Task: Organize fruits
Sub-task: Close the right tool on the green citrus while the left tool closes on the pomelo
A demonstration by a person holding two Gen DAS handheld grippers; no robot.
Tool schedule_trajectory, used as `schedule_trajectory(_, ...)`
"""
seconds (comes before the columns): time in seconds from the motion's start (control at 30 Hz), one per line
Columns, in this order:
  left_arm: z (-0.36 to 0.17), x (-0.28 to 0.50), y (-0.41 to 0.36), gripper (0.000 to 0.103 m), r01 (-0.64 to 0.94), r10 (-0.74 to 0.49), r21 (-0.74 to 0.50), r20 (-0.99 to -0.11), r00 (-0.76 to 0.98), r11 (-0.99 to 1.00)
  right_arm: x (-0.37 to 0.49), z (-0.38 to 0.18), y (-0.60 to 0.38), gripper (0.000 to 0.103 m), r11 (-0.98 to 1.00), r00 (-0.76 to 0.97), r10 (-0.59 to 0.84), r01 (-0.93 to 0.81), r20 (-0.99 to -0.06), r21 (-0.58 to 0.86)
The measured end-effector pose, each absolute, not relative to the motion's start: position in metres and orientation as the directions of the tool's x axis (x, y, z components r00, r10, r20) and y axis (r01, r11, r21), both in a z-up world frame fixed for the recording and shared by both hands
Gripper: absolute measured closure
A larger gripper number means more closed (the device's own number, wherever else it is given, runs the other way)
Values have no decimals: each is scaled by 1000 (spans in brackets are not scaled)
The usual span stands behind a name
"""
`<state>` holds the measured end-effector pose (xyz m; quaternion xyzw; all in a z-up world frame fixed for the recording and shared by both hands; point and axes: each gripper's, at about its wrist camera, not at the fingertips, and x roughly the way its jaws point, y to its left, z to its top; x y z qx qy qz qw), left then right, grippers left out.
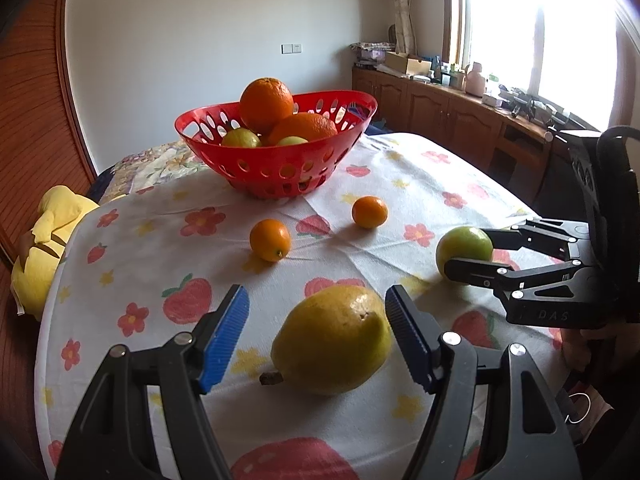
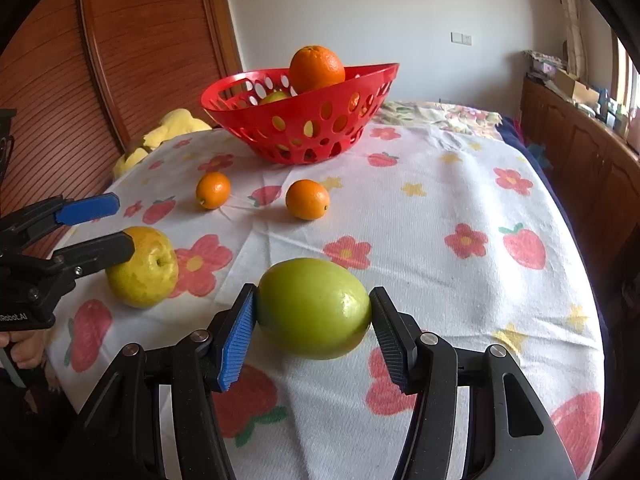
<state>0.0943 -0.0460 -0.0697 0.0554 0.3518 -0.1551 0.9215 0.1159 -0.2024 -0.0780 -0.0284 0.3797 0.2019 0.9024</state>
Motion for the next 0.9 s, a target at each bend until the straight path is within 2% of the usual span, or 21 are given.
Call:
schedule_trajectory(0.7, -91, 92, -60, 27, 370, -294, -46, -698, 652, 928, 113, -81, -196, 45, 916, 642, 332, -394, -691, 74)
schedule_trajectory(0.9, -102, 93, -61, 27, 362, -271, -30, -722, 636, 932, 113, -81, -196, 45, 916, 643, 332, -394, -690, 74)
